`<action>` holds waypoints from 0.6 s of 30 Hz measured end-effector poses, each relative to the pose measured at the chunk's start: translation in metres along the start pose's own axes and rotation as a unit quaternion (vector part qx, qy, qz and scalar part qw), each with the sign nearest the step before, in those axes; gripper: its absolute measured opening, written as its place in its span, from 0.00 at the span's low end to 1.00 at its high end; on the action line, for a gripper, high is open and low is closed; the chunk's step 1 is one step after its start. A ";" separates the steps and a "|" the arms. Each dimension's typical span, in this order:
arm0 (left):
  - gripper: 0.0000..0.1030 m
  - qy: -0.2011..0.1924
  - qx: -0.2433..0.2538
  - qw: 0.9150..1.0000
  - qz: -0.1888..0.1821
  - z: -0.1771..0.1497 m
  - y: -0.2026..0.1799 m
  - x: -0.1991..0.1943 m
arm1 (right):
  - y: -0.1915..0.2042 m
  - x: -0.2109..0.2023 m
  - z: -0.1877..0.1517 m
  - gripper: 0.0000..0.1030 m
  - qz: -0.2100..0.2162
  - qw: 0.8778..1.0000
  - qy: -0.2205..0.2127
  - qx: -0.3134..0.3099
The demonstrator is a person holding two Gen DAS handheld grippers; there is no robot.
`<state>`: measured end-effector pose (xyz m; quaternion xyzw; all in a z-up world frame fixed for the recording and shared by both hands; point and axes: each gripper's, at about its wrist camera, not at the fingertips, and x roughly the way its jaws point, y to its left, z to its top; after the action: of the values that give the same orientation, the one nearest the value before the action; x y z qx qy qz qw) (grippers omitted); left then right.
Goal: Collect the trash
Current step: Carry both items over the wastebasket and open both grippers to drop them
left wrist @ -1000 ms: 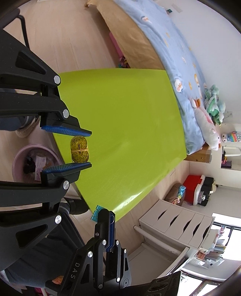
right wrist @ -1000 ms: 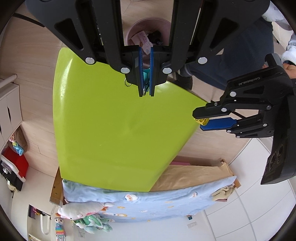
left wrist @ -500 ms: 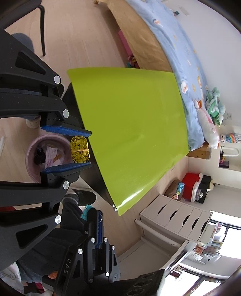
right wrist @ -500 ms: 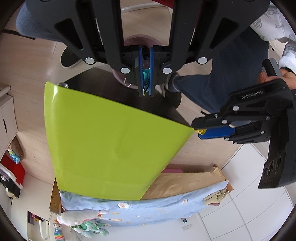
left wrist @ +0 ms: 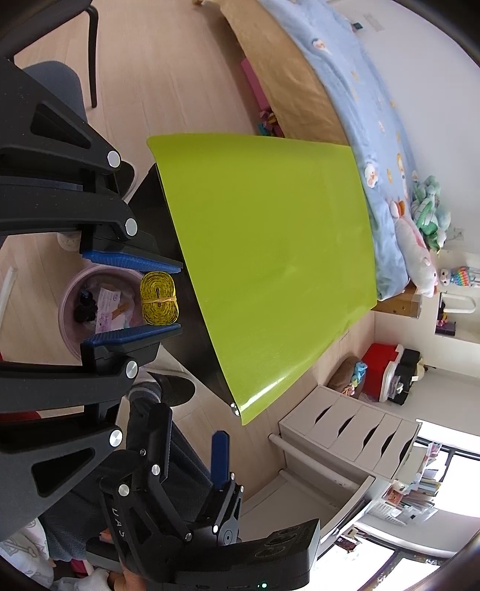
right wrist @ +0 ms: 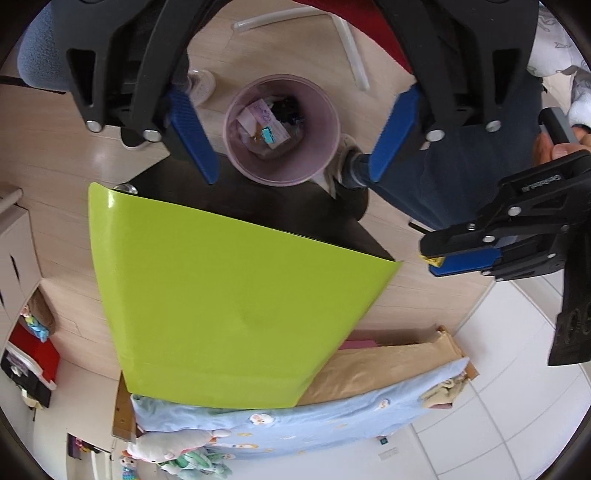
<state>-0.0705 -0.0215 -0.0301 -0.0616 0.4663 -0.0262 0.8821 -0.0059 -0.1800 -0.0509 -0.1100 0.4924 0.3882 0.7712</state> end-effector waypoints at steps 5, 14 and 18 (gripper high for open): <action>0.27 0.001 0.003 1.000 -0.005 -0.003 -0.001 0.000 | -0.005 -0.004 0.001 0.88 -0.016 1.000 -0.002 0.004; 0.27 0.004 0.020 1.000 -0.020 -0.003 -0.013 -0.001 | -0.011 -0.020 0.003 0.89 -0.033 0.999 -0.015 0.012; 0.27 0.006 0.027 0.999 -0.029 -0.002 -0.018 0.001 | -0.017 -0.030 0.004 0.89 -0.040 0.999 -0.026 0.022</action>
<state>-0.0711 -0.0393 -0.0301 -0.0514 0.4684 -0.0651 0.8796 0.0024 -0.2037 -0.0274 -0.1027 0.4755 0.3487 0.8011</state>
